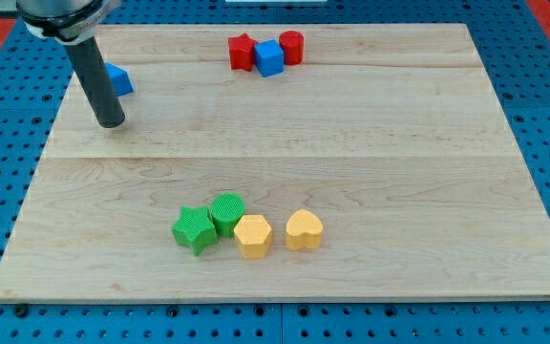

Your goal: Move the blue triangle towards the red star

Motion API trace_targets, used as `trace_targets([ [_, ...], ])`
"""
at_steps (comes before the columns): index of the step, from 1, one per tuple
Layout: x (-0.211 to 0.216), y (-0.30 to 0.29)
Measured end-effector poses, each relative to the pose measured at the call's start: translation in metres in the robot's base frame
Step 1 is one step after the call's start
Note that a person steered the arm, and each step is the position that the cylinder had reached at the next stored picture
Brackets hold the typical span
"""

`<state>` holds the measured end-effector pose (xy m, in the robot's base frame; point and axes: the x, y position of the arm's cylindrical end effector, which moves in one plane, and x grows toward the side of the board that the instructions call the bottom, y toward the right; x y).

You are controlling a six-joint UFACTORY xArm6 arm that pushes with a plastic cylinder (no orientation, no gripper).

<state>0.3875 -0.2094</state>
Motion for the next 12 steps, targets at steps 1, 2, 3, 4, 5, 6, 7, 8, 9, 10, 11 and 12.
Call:
trace_targets([
  [1,0.0,-0.002],
  [2,0.0,-0.002],
  [3,0.001,0.001],
  [4,0.002,0.001],
  [5,0.002,0.001],
  [6,0.002,0.005],
  [7,0.002,0.008],
  [8,0.007,0.016],
  [9,0.028,0.019],
  [10,0.036,-0.001],
  [11,0.033,-0.002],
  [12,0.031,-0.002],
])
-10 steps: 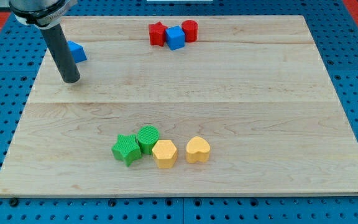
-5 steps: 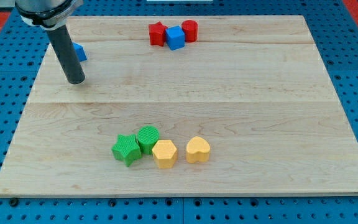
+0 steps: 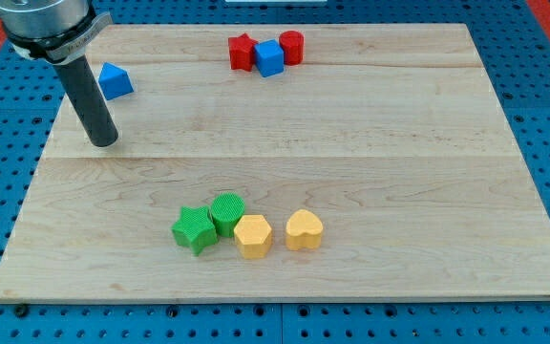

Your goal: Move the blue triangle towards the red star

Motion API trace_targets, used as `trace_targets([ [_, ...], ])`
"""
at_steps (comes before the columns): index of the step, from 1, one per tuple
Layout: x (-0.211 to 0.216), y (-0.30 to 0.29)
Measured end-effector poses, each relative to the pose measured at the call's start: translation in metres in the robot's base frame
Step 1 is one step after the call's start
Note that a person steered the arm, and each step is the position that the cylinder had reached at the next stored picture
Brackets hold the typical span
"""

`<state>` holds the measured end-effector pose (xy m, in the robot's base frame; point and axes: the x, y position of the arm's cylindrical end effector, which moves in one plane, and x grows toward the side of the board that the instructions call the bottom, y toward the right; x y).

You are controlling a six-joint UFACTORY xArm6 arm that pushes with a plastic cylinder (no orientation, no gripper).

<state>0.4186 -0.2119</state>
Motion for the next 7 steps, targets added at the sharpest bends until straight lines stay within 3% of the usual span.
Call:
trace_targets([
  [1,0.0,0.0],
  [6,-0.107,-0.055],
  [7,-0.121,0.028],
])
